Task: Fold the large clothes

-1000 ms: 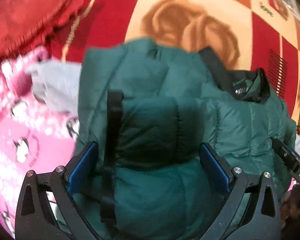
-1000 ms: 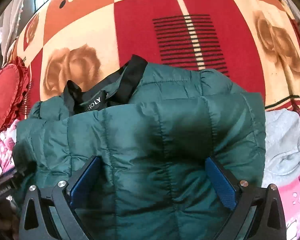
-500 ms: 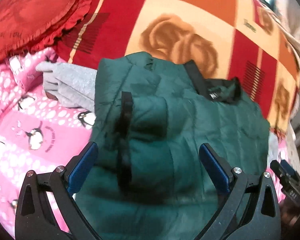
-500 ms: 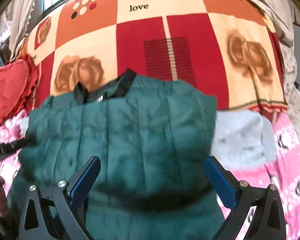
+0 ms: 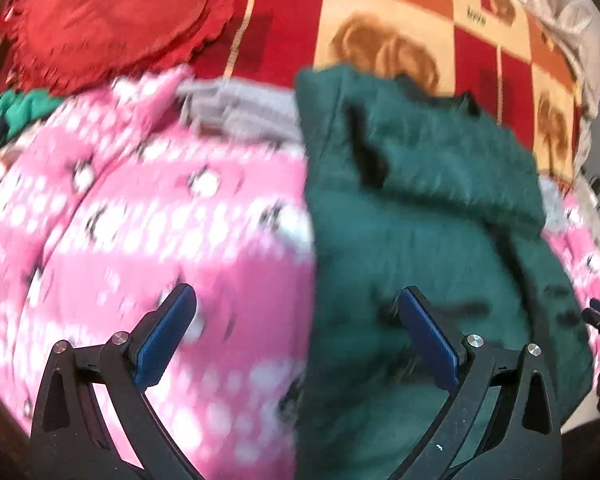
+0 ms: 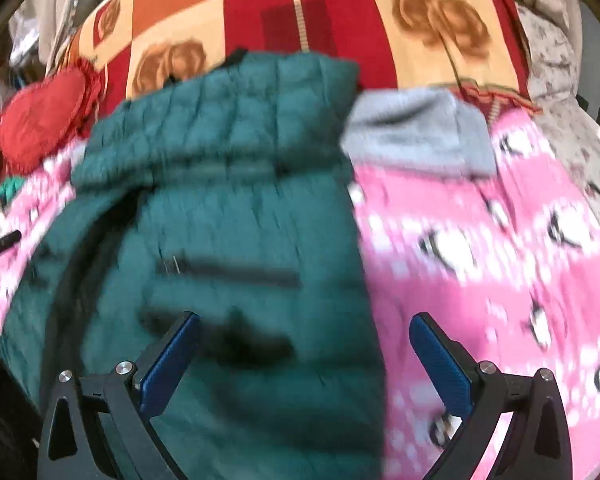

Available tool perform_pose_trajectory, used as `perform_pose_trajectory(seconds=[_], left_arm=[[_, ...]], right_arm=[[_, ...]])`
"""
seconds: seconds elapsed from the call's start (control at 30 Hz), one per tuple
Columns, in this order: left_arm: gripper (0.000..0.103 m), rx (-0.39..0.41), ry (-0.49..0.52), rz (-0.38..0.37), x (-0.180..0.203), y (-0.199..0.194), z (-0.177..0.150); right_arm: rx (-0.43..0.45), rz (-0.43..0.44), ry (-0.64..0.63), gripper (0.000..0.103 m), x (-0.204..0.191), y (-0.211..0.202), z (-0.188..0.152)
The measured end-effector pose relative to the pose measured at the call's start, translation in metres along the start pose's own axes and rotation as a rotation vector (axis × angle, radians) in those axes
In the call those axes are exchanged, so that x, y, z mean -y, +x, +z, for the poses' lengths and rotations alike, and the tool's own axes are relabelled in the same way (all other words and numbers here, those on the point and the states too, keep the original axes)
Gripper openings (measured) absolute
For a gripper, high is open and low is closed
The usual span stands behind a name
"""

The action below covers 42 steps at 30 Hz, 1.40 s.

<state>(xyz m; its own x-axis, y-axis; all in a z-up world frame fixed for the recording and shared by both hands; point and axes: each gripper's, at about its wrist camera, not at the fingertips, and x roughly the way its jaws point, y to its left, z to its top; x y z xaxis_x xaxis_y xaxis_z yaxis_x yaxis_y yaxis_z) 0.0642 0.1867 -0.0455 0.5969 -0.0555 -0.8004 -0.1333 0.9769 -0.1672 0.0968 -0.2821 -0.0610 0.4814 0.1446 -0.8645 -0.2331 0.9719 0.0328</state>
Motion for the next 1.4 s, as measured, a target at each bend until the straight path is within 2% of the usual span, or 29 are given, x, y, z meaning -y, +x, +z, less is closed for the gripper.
perform_pose_trajectory(seconds=[0.03,0.17,0.23,0.27,0.3,0.37,0.43,0.53,0.63,0.67,0.73,0.8,0.87,0.97,1.1,1.17,1.27,1.33,1.4], left_arm=[[0.102,0.0,-0.003,-0.011,-0.002,-0.002,-0.006],[0.102,-0.022,-0.041,-0.021,-0.007,0.0,-0.035],[0.102,-0.062,-0.058,-0.038,-0.009,0.011,-0.052],[0.102,-0.061,-0.063,-0.037,-0.008,0.014,-0.06],[0.102,-0.017,-0.046,-0.011,-0.003,0.01,-0.066],[0.102,-0.023,-0.028,0.018,0.004,0.009,-0.069],[0.102,-0.029,-0.038,0.015,0.002,0.008,-0.071],[0.102,-0.034,-0.08,0.003,-0.002,0.002,-0.08],[0.102,-0.044,-0.08,0.013,0.0,-0.007,-0.089],[0.102,-0.048,-0.078,0.011,0.001,-0.01,-0.092],[0.102,-0.045,-0.088,-0.001,0.001,-0.013,-0.096],[0.102,-0.039,-0.097,-0.023,0.0,-0.017,-0.099],[0.102,-0.039,-0.103,-0.05,-0.001,-0.02,-0.099],[0.102,-0.018,-0.103,-0.141,0.001,-0.026,-0.098],[0.1,-0.051,-0.027,-0.246,0.018,-0.027,-0.102],[0.1,-0.071,0.04,-0.228,0.03,-0.024,-0.109],[0.1,-0.058,0.119,-0.186,0.041,-0.026,-0.117],[0.098,-0.051,0.116,-0.209,0.04,-0.028,-0.119],[0.089,-0.037,0.09,-0.243,0.035,-0.032,-0.118]], right_arm=[[-0.017,0.0,-0.003,0.103,0.004,0.001,-0.009],[-0.09,0.156,0.096,0.103,0.026,0.009,-0.041],[-0.059,0.164,0.089,0.103,0.03,0.005,-0.048],[-0.057,0.163,0.083,0.103,0.029,0.005,-0.051],[-0.052,0.163,0.081,0.103,0.029,0.004,-0.053],[-0.029,0.164,0.078,0.103,0.03,0.003,-0.059],[-0.006,0.166,0.066,0.103,0.029,0.001,-0.062],[-0.019,0.169,0.058,0.103,0.028,-0.005,-0.069],[-0.025,0.192,0.045,0.103,0.024,-0.012,-0.076],[-0.021,0.219,0.037,0.103,0.022,-0.015,-0.079],[-0.004,0.349,0.021,0.098,0.017,-0.022,-0.085],[0.009,0.444,0.02,0.081,0.015,-0.026,-0.087],[0.022,0.444,0.032,0.08,0.017,-0.026,-0.088],[0.0,0.408,0.074,0.078,0.022,-0.017,-0.086],[0.047,0.437,0.088,0.073,0.019,-0.02,-0.079],[0.067,0.453,0.068,0.069,0.012,-0.02,-0.074],[0.051,0.427,0.065,0.067,0.009,-0.015,-0.073],[0.033,0.419,0.086,0.067,0.011,-0.007,-0.073],[0.04,0.411,0.088,0.068,0.01,-0.007,-0.074]])
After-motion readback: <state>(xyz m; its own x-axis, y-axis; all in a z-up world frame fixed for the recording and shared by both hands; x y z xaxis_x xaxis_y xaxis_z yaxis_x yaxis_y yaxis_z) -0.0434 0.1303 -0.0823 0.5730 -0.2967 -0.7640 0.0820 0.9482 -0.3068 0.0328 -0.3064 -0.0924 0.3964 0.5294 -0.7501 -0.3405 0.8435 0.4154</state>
